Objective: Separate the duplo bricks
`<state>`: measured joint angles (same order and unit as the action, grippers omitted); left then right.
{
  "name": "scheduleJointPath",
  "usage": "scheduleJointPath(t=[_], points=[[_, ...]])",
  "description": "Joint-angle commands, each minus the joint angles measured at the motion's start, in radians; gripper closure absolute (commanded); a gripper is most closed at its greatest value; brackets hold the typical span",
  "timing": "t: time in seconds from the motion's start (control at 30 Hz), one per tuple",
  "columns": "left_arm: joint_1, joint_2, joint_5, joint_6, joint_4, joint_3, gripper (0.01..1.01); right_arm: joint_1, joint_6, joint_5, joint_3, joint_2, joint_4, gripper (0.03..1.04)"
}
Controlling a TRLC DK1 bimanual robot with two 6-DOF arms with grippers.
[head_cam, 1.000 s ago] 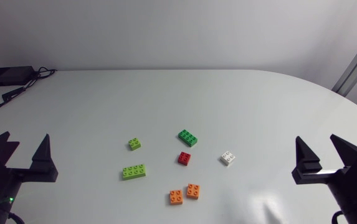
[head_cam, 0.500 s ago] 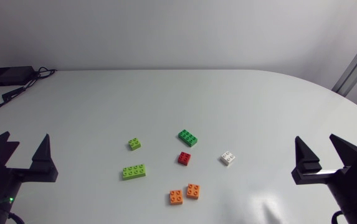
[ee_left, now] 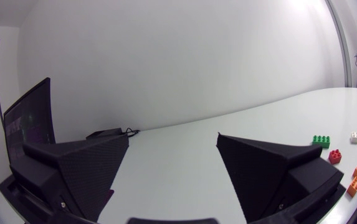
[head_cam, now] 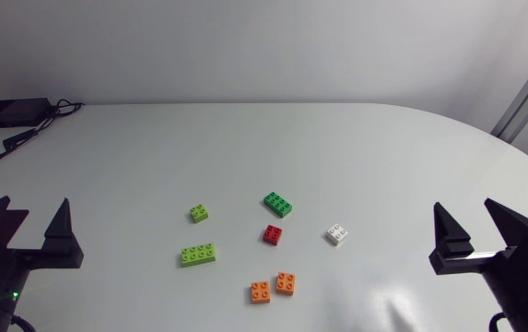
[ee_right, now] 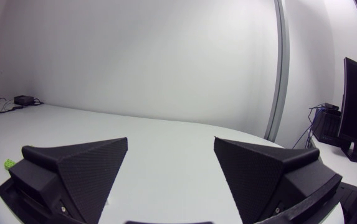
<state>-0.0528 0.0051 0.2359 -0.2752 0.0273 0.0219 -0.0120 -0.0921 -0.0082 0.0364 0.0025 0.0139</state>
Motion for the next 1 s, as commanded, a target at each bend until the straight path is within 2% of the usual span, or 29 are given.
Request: scheduleJointPath(t=[0.0,0.4,0.57,0.83,0.97], points=[[-0.005,-0.019,0.005,0.002,0.016,-0.025,0.041,0.007,0.02,-0.001,-0.038,-0.009,-0.017,0.07],[-0.027,-0.019,0.003,-0.002,0.017,-0.025,0.041,0.007,0.02,-0.001,-0.038,-0.009,-0.019,0.07],[-0.024,-0.019,-0.007,-0.082,0.016,-0.025,0.041,0.009,0.02,-0.001,-0.038,-0.009,-0.017,0.07],[-0.021,-0.019,-0.038,-0.076,0.013,-0.025,0.041,0.02,0.02,-0.009,-0.038,-0.009,-0.019,0.07],[0.01,-0.017,-0.069,-0.055,-0.007,-0.022,0.041,0.021,0.022,-0.013,-0.038,-0.009,-0.017,0.07]])
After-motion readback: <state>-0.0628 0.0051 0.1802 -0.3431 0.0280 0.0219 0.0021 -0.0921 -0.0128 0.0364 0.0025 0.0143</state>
